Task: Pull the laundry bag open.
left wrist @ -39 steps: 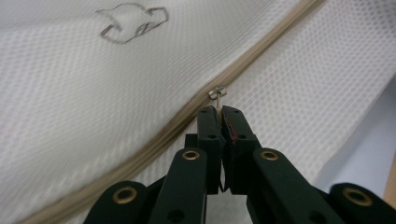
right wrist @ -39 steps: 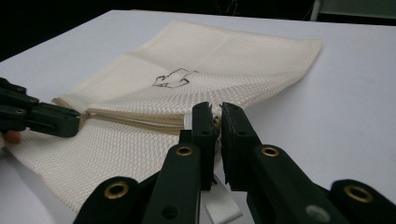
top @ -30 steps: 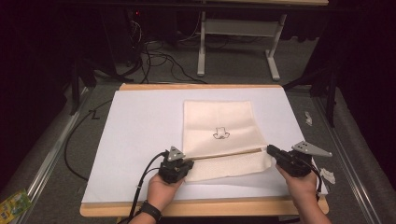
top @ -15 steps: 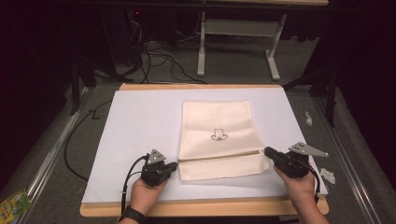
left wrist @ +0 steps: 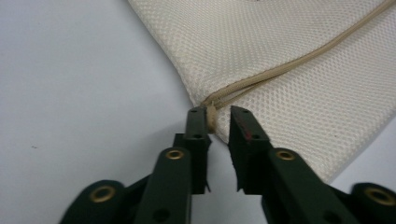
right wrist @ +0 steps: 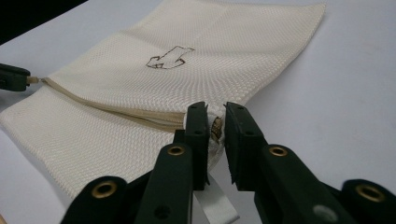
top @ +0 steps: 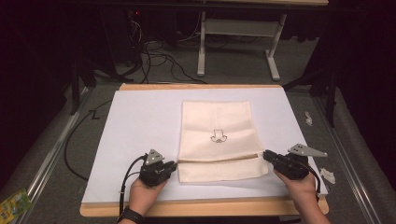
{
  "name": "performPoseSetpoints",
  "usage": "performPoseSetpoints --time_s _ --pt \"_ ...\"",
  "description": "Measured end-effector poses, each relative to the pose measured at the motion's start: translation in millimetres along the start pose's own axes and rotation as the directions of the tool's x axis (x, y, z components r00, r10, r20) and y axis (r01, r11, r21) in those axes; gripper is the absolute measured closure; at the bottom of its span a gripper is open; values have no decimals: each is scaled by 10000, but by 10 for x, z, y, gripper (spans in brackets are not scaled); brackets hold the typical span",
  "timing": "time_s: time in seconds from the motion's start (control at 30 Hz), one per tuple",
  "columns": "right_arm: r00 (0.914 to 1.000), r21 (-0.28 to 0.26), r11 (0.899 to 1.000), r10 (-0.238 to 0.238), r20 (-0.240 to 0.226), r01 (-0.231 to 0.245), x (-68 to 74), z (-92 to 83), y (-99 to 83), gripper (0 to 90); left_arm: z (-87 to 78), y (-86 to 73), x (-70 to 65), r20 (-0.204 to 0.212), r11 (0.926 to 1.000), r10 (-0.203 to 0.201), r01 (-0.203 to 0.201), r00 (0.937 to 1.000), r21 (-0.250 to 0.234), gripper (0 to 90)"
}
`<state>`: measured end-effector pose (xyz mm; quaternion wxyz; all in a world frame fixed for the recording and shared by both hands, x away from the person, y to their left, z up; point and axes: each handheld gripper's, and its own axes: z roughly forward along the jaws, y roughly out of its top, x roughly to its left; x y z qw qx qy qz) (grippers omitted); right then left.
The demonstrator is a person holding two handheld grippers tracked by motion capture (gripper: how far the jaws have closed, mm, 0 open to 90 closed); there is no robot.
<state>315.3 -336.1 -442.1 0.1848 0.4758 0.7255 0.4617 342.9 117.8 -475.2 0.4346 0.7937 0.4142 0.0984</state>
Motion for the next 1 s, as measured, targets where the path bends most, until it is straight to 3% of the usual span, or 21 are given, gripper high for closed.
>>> performPoseSetpoints --time_s 0.2,0.37,0.43,0.5,0.57,0.63,0.7,0.77,0.9,1.0 --pt "10000 -231 9997 74 49 -73 -31 -43 15 613 -113 24 73 -242 9982 -120 105 9996 -597 552" --pt "9964 -811 9967 136 833 -68 -152 -136 21 430 -236 17 189 -917 9925 96 -207 9957 -1209 444" --pt "9915 -945 9955 92 1301 32 -234 -160 3 368 -292 11 257 -1458 9886 290 -499 9889 -1418 398" --pt "9861 -1024 9947 91 1659 80 -335 -163 -33 311 -354 -6 369 -2124 9875 370 -683 9765 -1423 346" --pt "9809 -980 9952 166 1937 25 -423 -141 -85 268 -392 -49 522 -2905 9915 168 -535 9567 -1187 268" --pt "9738 -810 9967 126 2271 60 -477 -95 -128 247 -432 -110 682 -3157 9928 -429 51 9479 -1196 216" --pt "9711 -673 9977 55 2384 108 -486 -57 -130 240 -478 -137 767 -3148 9907 -802 408 9458 -1299 186" --pt "9700 -727 9971 -51 2432 234 -471 -40 -116 241 -503 -134 772 -3188 9886 -851 400 9440 -1455 177" --pt "9702 -790 9966 -50 2424 249 -465 -28 -102 232 -490 -107 723 -3066 9895 -678 246 9494 -1424 162" --pt "9677 -996 9950 166 2515 89 -468 -51 -85 169 -498 -86 687 -3099 9900 -569 136 9491 -1401 148"
